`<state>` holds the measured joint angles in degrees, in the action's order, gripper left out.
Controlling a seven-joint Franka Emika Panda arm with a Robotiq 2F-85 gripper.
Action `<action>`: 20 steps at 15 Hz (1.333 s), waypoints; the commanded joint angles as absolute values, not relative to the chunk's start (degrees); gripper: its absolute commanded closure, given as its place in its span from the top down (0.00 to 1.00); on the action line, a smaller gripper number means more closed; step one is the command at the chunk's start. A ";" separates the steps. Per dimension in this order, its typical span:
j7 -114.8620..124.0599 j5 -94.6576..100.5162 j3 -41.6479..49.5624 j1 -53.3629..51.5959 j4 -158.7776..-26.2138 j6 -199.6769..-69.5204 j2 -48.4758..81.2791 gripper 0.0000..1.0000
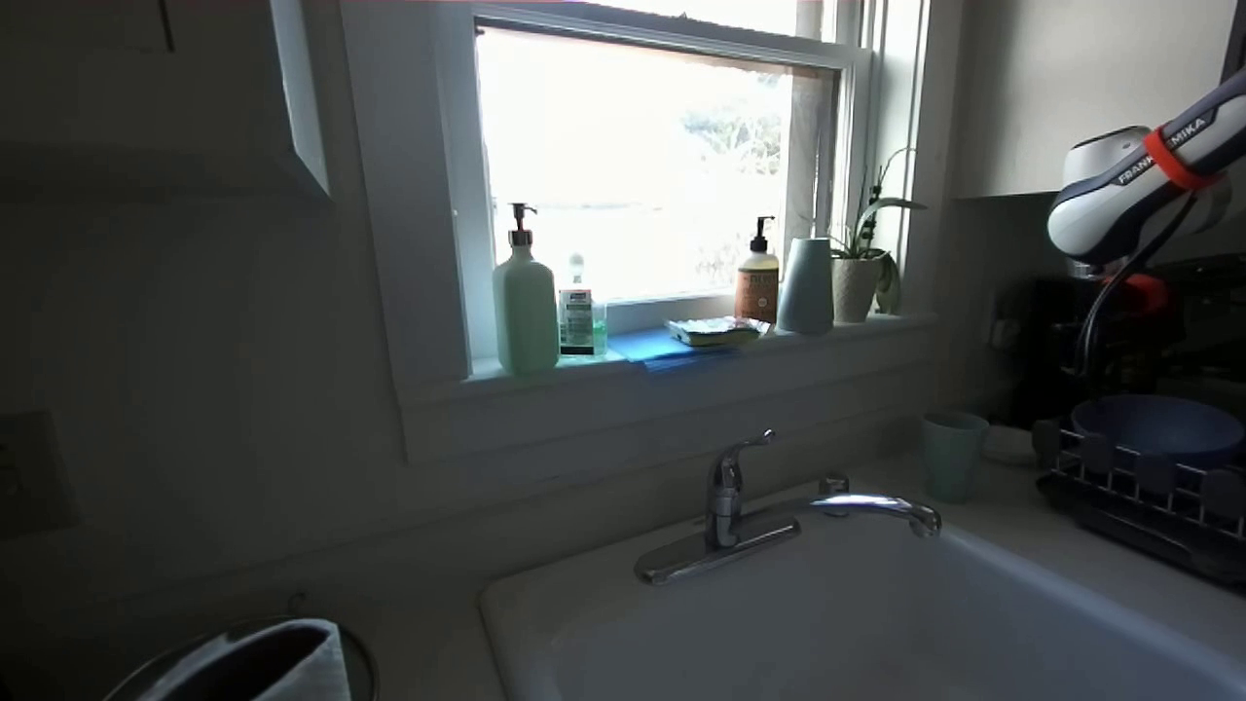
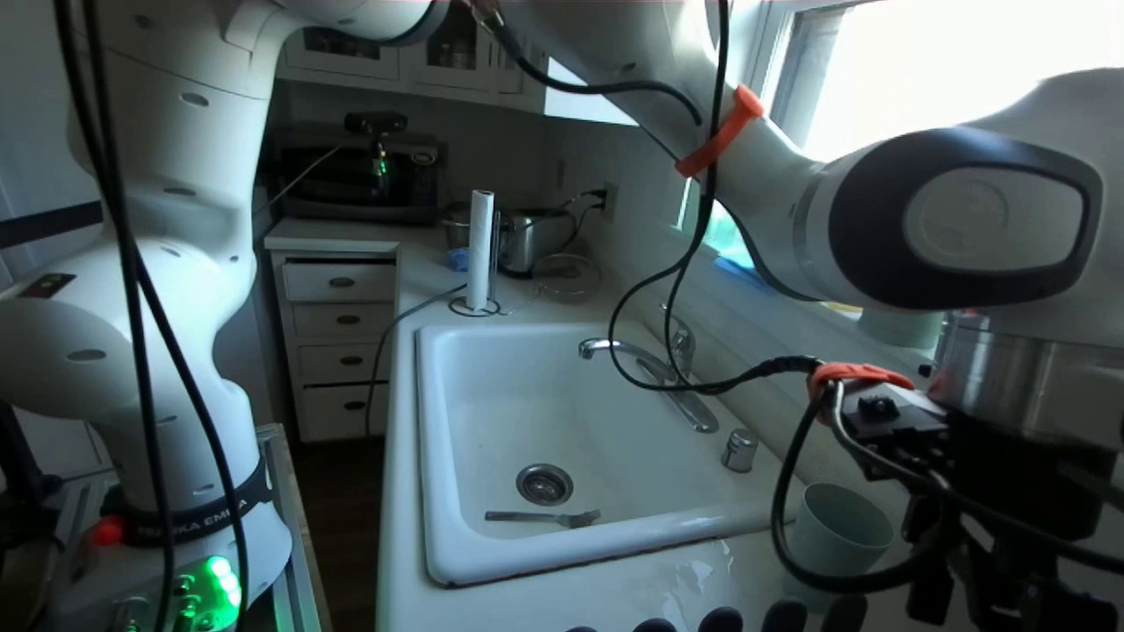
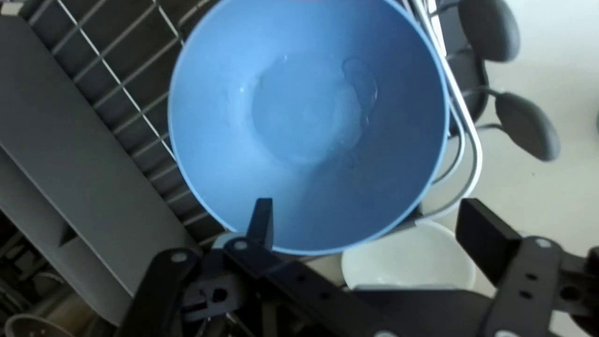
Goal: Remove the cup from the bowl, then put the bowl in the sink
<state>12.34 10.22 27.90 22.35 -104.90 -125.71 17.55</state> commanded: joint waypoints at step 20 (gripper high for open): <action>8.12 -2.77 23.65 29.07 -100.58 -124.76 25.43 0.92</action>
<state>10.65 0.23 25.27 27.03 -102.57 -124.11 23.83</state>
